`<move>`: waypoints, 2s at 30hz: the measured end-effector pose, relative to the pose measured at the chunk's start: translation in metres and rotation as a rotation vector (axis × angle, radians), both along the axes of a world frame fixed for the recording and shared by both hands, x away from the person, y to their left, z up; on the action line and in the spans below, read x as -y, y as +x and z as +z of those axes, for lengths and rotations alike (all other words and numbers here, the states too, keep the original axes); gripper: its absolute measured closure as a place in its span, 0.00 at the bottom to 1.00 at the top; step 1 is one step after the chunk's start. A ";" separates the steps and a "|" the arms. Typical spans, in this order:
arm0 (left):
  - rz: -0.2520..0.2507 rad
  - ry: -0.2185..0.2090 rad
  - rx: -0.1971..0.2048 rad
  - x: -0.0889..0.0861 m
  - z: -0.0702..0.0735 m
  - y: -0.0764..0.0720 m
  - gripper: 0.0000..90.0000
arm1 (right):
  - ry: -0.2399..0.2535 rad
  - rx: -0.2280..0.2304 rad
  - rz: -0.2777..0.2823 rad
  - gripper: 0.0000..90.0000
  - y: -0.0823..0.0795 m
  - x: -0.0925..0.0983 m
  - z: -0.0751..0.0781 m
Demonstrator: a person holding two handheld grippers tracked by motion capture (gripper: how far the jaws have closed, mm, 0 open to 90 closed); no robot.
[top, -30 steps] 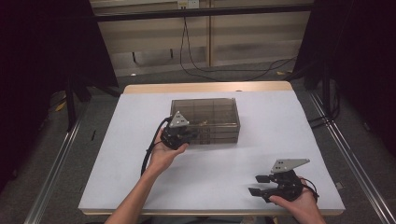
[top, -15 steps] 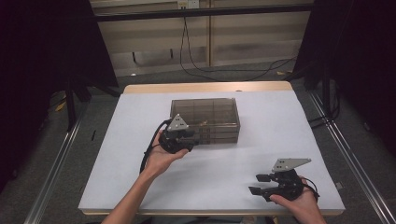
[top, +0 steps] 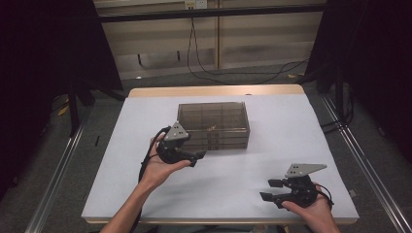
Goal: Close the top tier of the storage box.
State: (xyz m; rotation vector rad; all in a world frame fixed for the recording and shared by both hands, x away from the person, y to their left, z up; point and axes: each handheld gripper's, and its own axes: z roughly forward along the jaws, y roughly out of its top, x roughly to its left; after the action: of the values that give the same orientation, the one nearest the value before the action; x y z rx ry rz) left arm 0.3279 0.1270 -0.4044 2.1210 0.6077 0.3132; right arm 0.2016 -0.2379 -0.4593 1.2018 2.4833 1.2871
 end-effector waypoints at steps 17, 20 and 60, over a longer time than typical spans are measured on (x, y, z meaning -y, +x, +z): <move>-0.006 -0.015 -0.010 -0.041 0.003 -0.024 0.05 | 0.004 0.027 -0.075 0.33 0.000 0.007 0.003; 0.011 0.003 -0.003 -0.048 0.003 -0.030 0.05 | 0.009 0.029 -0.090 0.32 0.000 0.008 0.004; 0.185 -0.029 -0.022 -0.139 -0.036 -0.091 0.05 | -0.004 0.050 -0.198 0.23 -0.002 0.023 0.005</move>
State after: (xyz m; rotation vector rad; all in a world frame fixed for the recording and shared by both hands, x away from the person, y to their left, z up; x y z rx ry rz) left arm 0.2373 0.2664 -0.4403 2.0469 0.8186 0.3813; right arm 0.2000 -0.2613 -0.4547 1.3565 2.2650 1.2441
